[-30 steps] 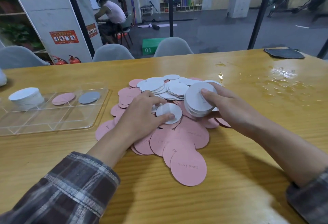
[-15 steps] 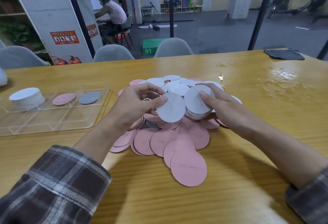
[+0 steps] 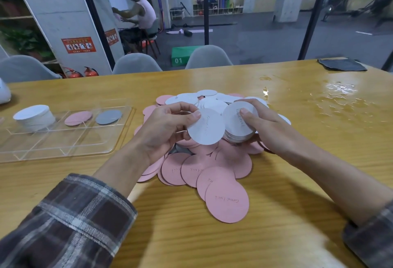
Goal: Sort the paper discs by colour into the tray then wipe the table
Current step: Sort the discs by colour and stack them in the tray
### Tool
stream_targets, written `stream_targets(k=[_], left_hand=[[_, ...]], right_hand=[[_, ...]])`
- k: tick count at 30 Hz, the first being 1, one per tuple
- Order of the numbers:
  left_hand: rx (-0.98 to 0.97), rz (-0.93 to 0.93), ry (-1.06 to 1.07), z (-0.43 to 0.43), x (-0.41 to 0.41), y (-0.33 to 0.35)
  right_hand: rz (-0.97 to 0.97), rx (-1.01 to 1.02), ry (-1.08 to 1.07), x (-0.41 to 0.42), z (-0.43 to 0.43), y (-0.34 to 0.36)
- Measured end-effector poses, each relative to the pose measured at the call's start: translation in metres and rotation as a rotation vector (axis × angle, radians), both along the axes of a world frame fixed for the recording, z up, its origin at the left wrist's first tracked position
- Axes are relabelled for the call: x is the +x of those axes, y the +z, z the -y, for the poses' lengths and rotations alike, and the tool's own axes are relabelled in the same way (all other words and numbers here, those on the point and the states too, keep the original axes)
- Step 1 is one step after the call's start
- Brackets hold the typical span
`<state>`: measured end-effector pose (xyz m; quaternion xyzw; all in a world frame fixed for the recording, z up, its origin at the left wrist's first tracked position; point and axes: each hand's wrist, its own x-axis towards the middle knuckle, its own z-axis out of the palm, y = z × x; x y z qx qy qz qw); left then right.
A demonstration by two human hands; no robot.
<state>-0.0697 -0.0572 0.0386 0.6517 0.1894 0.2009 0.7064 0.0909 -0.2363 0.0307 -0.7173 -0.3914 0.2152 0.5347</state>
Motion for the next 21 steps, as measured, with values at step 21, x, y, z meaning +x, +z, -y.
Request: stream_targets(k=[21], left_hand=[[0.234, 0.019, 0.148, 0.033, 0.016, -0.015]], right_hand=[[-0.061, -0.071, 0.073, -0.013, 0.001, 0.002]])
